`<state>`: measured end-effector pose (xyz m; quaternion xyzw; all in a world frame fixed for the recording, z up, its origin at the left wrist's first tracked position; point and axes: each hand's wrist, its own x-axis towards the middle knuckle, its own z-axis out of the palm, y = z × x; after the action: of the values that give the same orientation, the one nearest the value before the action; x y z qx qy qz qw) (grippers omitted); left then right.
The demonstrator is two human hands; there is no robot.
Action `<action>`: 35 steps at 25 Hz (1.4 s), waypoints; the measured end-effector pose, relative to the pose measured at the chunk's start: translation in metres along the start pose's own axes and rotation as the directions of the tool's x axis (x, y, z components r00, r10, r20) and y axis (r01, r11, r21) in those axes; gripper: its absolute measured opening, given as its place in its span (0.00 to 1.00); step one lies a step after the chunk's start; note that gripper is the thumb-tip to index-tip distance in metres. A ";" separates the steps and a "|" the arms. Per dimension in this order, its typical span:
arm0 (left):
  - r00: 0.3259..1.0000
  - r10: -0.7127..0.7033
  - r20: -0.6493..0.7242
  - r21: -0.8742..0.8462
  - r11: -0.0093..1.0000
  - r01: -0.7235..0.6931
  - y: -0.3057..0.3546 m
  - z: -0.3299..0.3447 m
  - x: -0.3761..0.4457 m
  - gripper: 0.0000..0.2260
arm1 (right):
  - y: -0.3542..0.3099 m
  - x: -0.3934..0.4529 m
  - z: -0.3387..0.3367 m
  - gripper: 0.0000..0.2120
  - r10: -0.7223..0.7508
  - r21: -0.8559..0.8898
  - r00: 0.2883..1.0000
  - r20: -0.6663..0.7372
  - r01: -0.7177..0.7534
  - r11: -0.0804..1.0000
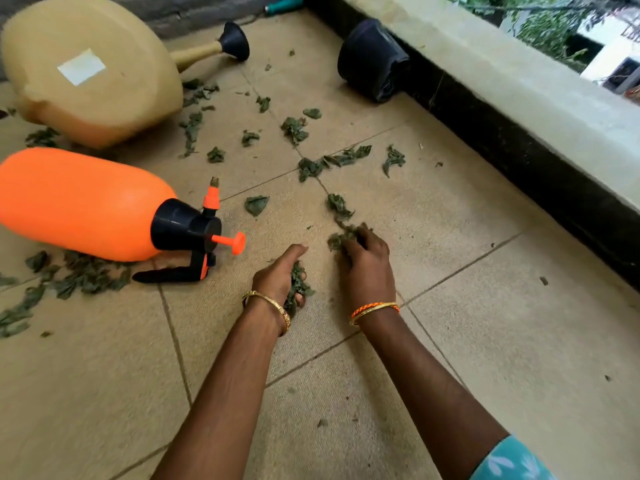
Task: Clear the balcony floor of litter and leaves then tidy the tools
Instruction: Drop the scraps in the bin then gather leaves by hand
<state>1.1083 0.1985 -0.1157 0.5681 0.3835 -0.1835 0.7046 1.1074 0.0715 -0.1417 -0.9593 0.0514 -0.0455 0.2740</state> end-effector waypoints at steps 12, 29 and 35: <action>0.985 0.066 0.159 -0.052 0.997 -0.058 -0.007 0.024 -0.011 0.11 | -0.011 -0.011 -0.042 0.11 0.223 0.724 0.955 0.194 -0.293 0.625; 0.990 -0.077 0.121 -0.215 0.971 0.102 0.017 0.013 -0.005 0.15 | -0.002 0.083 -0.014 0.33 -0.246 -0.061 0.880 0.405 0.294 0.954; 0.975 -0.149 0.166 -0.247 0.951 0.187 0.020 0.010 -0.002 0.15 | 0.021 0.055 -0.010 0.14 -0.386 -0.064 0.917 0.102 0.393 0.917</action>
<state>1.1240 0.1945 -0.1007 0.4207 0.3991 -0.2317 0.7810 1.1592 0.0422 -0.1414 -0.9619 -0.1508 -0.0550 0.2213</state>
